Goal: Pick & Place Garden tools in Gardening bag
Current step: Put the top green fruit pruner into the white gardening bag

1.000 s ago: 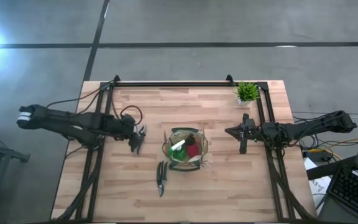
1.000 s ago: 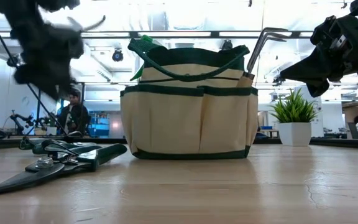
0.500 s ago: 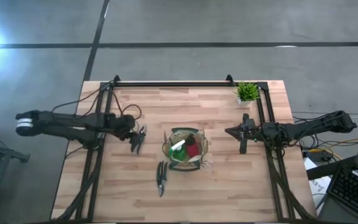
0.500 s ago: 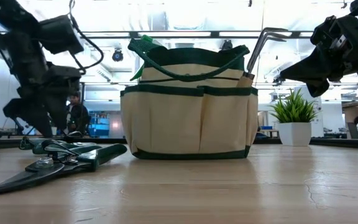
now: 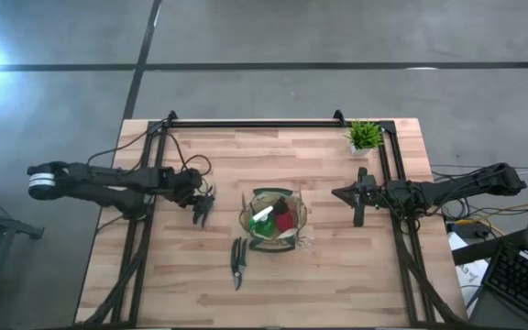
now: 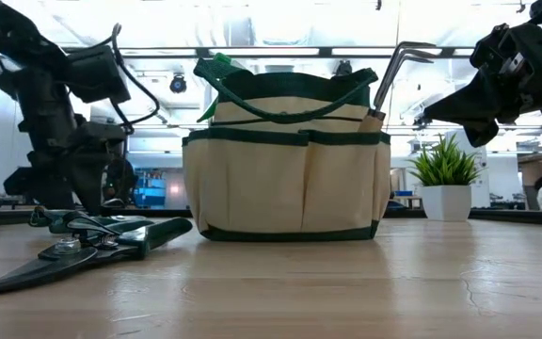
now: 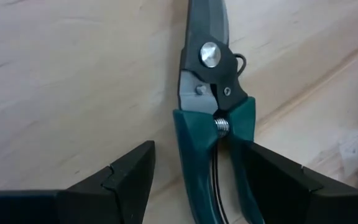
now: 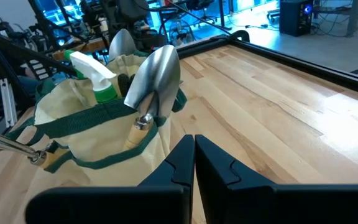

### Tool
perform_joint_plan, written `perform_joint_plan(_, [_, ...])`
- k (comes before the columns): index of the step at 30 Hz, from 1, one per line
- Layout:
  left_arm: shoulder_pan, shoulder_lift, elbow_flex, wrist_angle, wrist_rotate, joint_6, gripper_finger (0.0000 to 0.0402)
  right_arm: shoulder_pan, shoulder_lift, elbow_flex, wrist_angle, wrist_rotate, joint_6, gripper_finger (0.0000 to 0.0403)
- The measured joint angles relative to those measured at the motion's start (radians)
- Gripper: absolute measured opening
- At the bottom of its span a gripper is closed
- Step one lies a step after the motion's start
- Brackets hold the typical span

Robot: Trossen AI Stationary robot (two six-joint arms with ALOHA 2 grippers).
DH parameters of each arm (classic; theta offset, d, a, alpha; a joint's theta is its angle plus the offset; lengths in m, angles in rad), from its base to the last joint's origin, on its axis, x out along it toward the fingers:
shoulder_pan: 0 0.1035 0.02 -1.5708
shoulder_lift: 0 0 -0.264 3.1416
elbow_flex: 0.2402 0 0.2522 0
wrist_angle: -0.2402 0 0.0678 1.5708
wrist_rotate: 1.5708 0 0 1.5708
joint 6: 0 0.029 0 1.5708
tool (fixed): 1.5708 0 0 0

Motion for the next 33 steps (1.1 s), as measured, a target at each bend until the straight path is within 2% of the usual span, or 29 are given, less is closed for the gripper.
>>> perform_joint_plan(6, [-0.001, 0.063, 0.01, -0.002, -0.018, 0.002, 0.024, 0.0, 0.0, 0.0, 0.0, 0.0, 0.0, 0.0008])
perform_joint_plan(21, [-0.001, 0.083, 0.057, -0.113, -0.007, 0.062, 0.0168, 0.0, 0.0, 0.0, 0.0, 0.0, 0.0, 0.0008])
perform_joint_plan(29, [-0.014, 0.186, 0.053, -0.087, -0.031, 0.091, 0.0164, 0.0, 0.0, 0.0, 0.0, 0.0, 0.0, 0.0008])
perform_joint_plan(33, [-0.027, 0.253, 0.061, -0.084, -0.056, 0.115, 0.0145, 0.0, 0.0, 0.0, 0.0, 0.0, 0.0, 0.0008])
